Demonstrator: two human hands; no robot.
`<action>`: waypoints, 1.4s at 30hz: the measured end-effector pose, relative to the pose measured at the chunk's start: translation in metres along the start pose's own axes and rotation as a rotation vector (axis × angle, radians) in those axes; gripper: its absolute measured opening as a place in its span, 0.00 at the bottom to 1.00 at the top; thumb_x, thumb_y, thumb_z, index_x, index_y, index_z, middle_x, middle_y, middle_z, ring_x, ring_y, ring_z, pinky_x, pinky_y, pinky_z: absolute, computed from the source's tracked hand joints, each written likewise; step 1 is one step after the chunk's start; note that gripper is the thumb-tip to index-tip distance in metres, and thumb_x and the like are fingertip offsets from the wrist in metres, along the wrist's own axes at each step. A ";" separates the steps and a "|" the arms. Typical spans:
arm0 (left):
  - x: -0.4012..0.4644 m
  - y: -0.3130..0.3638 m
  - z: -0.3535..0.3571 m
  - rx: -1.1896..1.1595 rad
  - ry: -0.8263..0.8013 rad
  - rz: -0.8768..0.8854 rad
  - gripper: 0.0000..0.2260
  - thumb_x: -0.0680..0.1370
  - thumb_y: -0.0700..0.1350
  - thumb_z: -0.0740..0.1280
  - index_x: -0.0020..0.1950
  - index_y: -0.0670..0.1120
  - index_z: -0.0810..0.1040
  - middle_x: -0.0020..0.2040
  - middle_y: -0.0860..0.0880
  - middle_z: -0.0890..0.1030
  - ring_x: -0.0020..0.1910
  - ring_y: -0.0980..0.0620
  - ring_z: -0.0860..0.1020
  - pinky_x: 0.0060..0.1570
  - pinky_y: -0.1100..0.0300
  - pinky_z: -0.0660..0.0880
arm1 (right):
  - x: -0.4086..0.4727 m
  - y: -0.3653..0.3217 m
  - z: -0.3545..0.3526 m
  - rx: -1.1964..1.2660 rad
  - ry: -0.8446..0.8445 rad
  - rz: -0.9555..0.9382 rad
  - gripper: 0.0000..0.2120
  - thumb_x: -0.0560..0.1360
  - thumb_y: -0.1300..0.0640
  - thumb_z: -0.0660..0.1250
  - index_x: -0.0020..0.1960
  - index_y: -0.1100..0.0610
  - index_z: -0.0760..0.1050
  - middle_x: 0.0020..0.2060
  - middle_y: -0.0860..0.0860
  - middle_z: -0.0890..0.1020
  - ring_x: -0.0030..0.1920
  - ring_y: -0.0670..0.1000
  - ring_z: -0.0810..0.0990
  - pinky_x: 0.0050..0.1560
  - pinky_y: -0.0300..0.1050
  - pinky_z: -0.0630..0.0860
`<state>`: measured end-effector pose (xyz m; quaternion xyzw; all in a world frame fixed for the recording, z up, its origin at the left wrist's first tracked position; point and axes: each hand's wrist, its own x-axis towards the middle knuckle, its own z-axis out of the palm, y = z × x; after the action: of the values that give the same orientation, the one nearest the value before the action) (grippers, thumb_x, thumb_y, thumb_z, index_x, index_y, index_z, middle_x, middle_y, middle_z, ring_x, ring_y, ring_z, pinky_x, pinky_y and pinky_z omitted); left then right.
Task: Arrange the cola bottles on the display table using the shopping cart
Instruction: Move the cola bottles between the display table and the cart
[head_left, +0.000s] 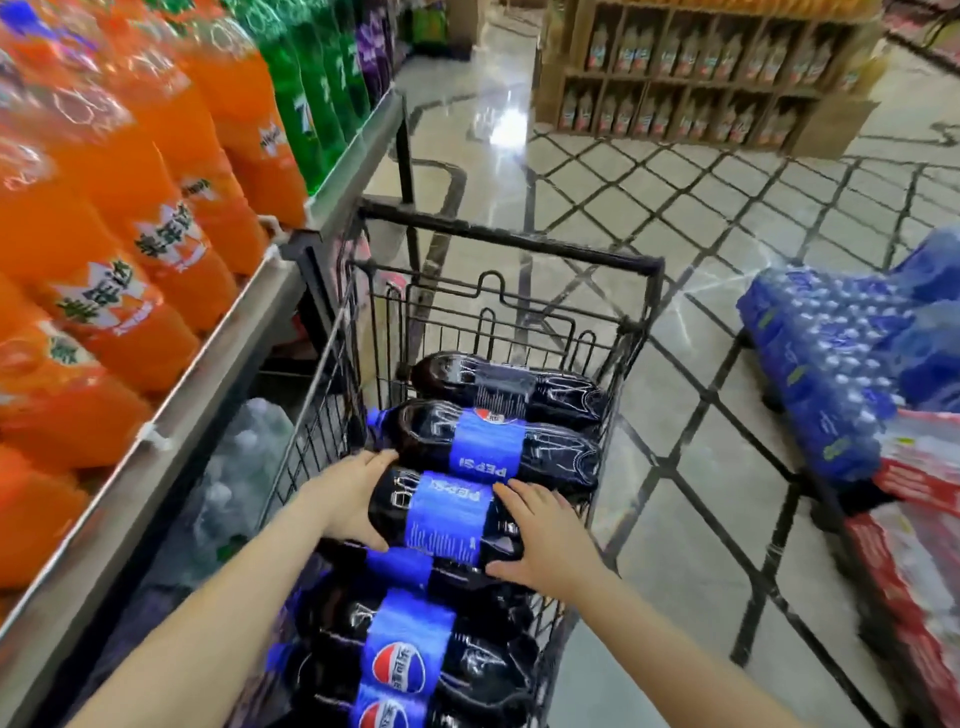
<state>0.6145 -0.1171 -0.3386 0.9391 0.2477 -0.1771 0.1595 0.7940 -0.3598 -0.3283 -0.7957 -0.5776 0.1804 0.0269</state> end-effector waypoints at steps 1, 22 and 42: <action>-0.001 0.000 0.002 -0.016 0.017 0.000 0.59 0.58 0.63 0.80 0.79 0.45 0.52 0.69 0.44 0.67 0.68 0.45 0.69 0.68 0.57 0.65 | 0.003 0.000 0.001 -0.008 -0.002 0.007 0.48 0.68 0.34 0.68 0.78 0.51 0.49 0.76 0.49 0.57 0.74 0.53 0.56 0.73 0.53 0.54; -0.088 0.021 0.043 -0.189 0.380 -0.004 0.52 0.57 0.62 0.75 0.77 0.47 0.61 0.68 0.43 0.65 0.69 0.43 0.64 0.68 0.50 0.67 | -0.008 -0.039 -0.002 -0.194 -0.016 -0.023 0.55 0.57 0.39 0.71 0.76 0.46 0.47 0.64 0.48 0.69 0.62 0.56 0.69 0.62 0.56 0.66; -0.239 0.013 0.064 -0.004 0.396 0.351 0.52 0.57 0.63 0.78 0.77 0.47 0.63 0.65 0.43 0.70 0.64 0.42 0.69 0.65 0.49 0.68 | -0.179 -0.174 0.063 -0.125 0.082 0.258 0.55 0.56 0.31 0.67 0.76 0.49 0.50 0.66 0.49 0.69 0.64 0.55 0.69 0.63 0.56 0.68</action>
<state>0.4103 -0.2501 -0.2942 0.9837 0.1077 0.0410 0.1379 0.5681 -0.4791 -0.2972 -0.8701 -0.4792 0.1131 -0.0225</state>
